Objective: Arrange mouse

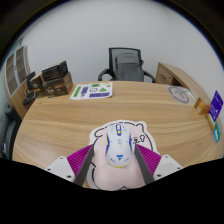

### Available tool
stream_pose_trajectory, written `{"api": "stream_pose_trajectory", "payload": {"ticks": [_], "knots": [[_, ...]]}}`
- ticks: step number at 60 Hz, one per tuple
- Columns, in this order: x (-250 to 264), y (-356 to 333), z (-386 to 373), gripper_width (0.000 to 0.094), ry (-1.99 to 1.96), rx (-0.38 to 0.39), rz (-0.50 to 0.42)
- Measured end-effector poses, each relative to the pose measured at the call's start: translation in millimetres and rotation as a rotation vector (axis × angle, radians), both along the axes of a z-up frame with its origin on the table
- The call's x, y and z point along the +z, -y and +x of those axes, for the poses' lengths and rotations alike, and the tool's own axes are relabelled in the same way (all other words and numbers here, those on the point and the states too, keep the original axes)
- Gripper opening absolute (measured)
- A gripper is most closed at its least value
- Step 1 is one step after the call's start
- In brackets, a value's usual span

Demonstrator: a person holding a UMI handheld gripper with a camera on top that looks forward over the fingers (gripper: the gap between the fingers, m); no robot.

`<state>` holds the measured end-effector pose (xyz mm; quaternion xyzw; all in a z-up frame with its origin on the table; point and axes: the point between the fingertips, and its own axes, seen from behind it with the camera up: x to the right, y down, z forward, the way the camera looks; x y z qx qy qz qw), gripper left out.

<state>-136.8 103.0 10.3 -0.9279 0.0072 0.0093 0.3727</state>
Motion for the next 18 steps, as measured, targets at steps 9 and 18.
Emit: {"api": "stream_pose_trajectory", "payload": {"ticks": [9, 18], "knots": [[53.6, 48.9, -17.9, 0.0846, -0.032, 0.030, 0.085], [106.1, 115.6, -10.2, 0.0845, -0.110, -0.010, 0.168]]}}
